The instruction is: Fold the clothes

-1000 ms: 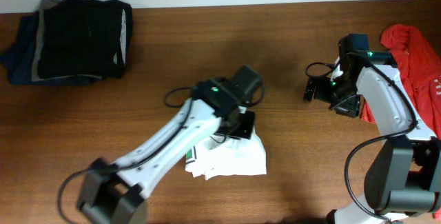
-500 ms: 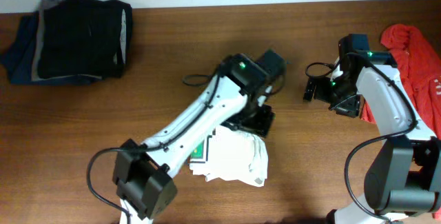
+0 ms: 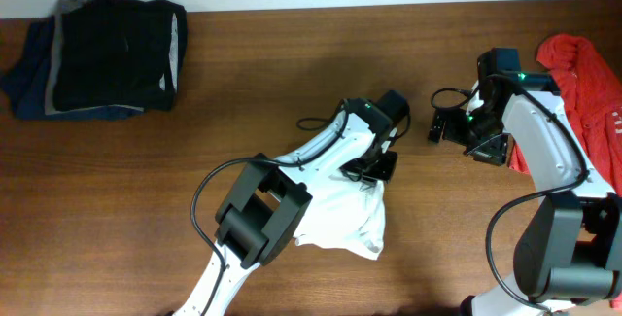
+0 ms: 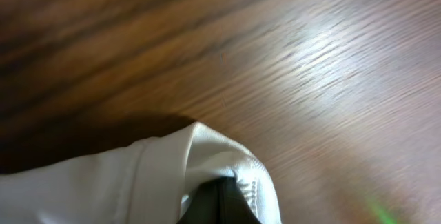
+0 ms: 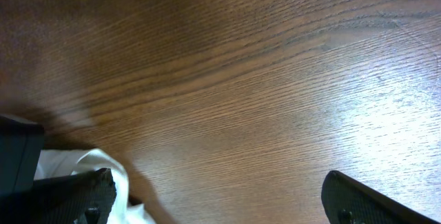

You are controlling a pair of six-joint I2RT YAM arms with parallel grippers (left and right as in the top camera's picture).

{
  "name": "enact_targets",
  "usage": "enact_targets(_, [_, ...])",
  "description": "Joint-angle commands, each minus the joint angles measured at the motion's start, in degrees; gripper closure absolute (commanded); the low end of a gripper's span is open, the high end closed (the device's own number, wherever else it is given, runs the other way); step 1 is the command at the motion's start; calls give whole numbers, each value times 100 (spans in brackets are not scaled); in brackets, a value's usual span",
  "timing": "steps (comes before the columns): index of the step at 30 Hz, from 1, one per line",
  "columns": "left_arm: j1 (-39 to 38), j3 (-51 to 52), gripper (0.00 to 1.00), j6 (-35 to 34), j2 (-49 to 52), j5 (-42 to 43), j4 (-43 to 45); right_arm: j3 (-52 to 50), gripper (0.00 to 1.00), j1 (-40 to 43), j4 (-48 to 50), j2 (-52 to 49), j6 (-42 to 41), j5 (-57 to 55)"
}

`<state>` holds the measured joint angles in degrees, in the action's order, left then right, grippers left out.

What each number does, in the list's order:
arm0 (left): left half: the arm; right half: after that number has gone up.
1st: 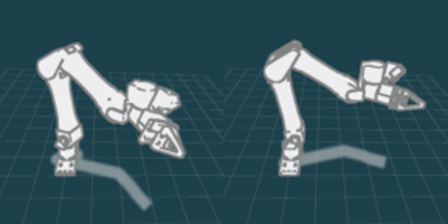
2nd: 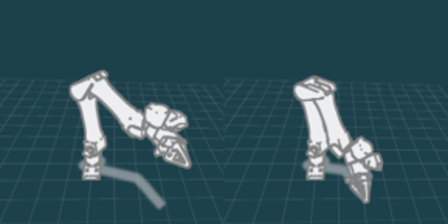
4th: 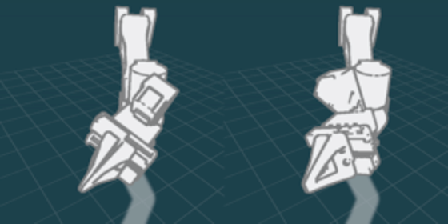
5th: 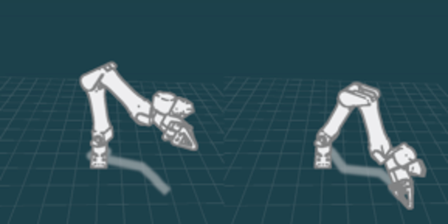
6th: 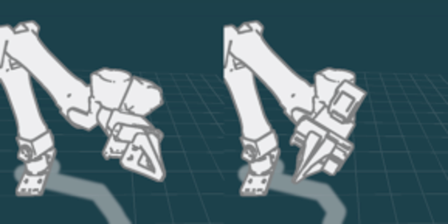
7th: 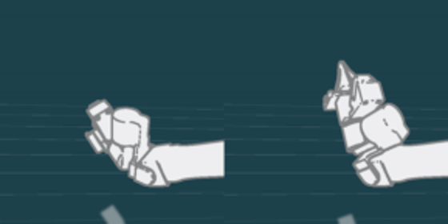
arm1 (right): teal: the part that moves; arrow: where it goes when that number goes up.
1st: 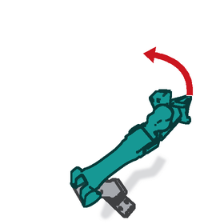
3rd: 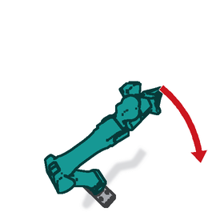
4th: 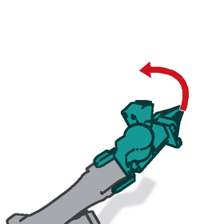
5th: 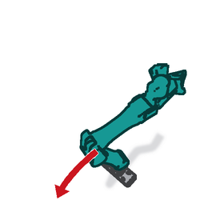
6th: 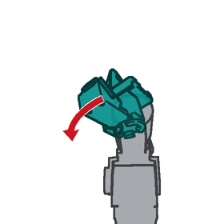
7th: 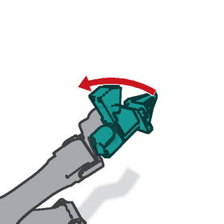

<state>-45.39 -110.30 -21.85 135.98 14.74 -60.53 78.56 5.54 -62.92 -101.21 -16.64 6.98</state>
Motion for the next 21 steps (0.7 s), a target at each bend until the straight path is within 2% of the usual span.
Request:
enact_targets(1, [-42,-229,99,96,-11,94,-251,-2,1,0,0,57,-11,31])
enact_targets(4, [210,-1106,95,424,-643,48,-1266,-2,1,0,0,57,-11,31])
enact_targets(6, [570,-1497,84,439,-1150,-35,-1790,-2,1,0,-2,57,-11,31])
enact_targets(7, [758,-1515,75,439,-1311,-212,-1980,-2,1,0,0,57,-11,31])
enact_targets(8, [1088,-1515,54,444,-1399,-627,-2441,-2,1,0,0,57,-11,31])
enact_targets(9, [1434,-1300,59,579,-1375,-599,-2785,-2,1,0,0,57,-11,31])
enact_targets(11, [1519,-662,64,789,-1375,-439,-2586,-2,1,0,-2,57,-11,31])
enact_targets(14, [1445,1165,67,807,-1375,-114,-1239,-2,1,0,-2,57,-11,31])
enact_targets(17, [1609,2435,67,804,-1375,-72,-275,-2,1,0,0,57,-11,31])
enact_targets(19, [1641,2702,76,800,-1375,-260,-236,-2,1,0,0,57,-11,31])
enact_targets(20, [1644,2623,88,798,-1438,-328,-328,-2,1,0,0,57,-11,31])
enact_targets(21, [1641,2457,89,754,-1543,-402,-457,-2,1,0,0,57,-11,31])
